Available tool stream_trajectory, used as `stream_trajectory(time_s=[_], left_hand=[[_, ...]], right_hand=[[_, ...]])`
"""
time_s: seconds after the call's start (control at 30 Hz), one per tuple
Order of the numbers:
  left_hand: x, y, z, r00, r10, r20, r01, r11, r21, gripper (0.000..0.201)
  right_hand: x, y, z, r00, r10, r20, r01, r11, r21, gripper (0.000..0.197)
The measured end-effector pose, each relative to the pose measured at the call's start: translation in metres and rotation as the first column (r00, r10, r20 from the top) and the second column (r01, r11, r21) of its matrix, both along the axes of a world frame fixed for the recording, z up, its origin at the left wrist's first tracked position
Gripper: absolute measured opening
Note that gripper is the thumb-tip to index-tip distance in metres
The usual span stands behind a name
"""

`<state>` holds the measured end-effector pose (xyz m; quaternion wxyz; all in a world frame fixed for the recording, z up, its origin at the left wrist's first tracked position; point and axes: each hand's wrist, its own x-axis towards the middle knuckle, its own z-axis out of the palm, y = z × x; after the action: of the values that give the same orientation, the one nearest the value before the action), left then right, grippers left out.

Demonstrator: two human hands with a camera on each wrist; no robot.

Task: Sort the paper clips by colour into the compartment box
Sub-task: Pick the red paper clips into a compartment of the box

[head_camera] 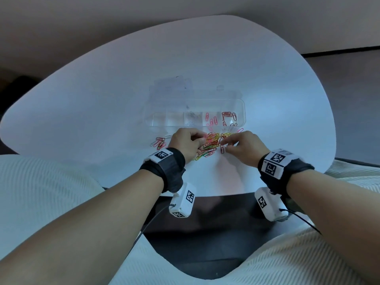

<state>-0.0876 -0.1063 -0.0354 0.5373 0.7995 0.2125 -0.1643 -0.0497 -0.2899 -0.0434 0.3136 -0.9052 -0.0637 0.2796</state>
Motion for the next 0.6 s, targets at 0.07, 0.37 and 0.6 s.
stream_trajectory(time_s=[0.07, 0.37, 0.6], left_hand=[[-0.002, 0.004, 0.001, 0.999, -0.046, 0.024, 0.044, 0.996, 0.078, 0.011], [-0.01, 0.002, -0.003, 0.957, -0.291, 0.007, 0.281, 0.929, 0.242, 0.008], [-0.009, -0.019, -0.011, 0.752, -0.651, -0.098, 0.587, 0.595, 0.549, 0.009]], right_hand=[[0.003, 0.001, 0.004, 0.988, -0.11, -0.106, 0.121, 0.987, 0.109, 0.02], [0.002, -0.006, 0.009, 0.751, -0.253, -0.61, 0.562, 0.731, 0.388, 0.014], [0.007, 0.004, 0.015, 0.719, -0.385, -0.579, 0.623, 0.725, 0.292, 0.02]])
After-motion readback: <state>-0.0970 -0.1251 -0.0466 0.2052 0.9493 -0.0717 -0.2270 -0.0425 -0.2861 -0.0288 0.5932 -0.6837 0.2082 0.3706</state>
